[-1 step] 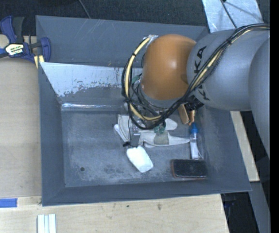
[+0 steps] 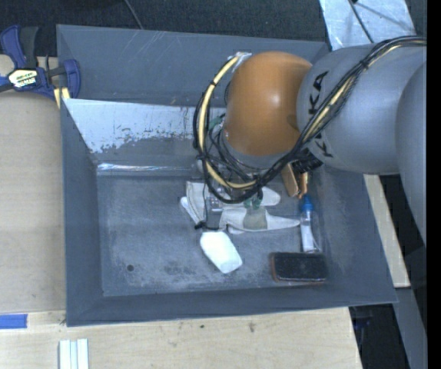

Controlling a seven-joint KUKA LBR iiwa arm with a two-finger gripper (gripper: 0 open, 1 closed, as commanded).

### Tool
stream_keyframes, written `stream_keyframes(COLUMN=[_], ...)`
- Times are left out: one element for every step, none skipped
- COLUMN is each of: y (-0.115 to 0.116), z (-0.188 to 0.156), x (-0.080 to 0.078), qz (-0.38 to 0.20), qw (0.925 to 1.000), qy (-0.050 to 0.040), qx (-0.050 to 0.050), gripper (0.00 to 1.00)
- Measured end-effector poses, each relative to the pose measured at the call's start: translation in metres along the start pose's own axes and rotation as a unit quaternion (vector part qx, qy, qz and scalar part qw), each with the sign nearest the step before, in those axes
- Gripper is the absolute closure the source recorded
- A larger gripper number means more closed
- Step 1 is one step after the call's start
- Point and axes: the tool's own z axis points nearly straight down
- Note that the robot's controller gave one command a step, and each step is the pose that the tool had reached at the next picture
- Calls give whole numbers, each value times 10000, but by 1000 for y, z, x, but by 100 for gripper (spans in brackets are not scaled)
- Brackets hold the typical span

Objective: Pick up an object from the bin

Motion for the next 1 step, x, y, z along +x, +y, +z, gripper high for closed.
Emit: stream_keyframes(y=[-23], z=[21], x=[-3], qz=[-428], qw=[9991], qy=[-28], qx=[-9], gripper=[0])
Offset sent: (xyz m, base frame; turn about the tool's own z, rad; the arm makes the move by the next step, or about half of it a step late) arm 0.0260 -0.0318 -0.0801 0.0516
